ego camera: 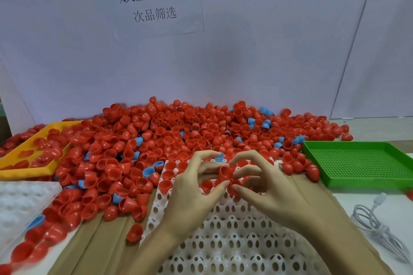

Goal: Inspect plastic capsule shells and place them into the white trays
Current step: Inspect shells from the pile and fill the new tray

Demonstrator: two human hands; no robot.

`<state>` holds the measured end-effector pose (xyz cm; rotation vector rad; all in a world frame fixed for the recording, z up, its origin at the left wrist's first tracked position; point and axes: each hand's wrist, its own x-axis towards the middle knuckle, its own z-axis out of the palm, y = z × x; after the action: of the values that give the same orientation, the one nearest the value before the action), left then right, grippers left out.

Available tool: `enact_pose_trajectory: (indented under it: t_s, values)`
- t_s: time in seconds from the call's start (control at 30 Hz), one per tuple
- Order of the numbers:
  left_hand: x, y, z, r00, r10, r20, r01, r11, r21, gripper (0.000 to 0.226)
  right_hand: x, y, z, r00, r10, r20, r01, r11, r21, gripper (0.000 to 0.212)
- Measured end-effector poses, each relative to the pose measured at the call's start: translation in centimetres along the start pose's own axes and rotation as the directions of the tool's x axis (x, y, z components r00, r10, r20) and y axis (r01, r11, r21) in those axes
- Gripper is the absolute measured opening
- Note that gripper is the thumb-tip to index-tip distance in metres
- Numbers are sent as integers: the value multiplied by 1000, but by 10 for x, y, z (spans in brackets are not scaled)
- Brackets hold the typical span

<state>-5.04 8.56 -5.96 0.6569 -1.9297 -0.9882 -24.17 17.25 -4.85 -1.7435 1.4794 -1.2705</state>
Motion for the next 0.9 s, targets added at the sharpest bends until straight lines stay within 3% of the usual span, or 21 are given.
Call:
enact_pose_trajectory:
  t_s: [0.2,0.33,0.47,0.63,0.9]
  values:
    - [-1,-3,2,998,-24,65,22,1000,19,50,3,7,0,997,-62,-53,54,989,-140,24]
    - [-1,-3,3,998,4,63,-14,987,161,37,8,22,-22,981,31,-190,-66,981,-181,25]
    - [-3,-8,3,981,-21,192,-28,968,249,14,6,43,-49,935,71,-348,-186,933,-310,23]
    - [-4,-15,4,947,-5,322,-126,914,385,4,1,52,-62,932,130,-337,-257,896,-363,25]
    - [-5,-20,4,933,8,359,-164,899,406,4,-2,51,-62,948,176,-266,-265,897,-354,20]
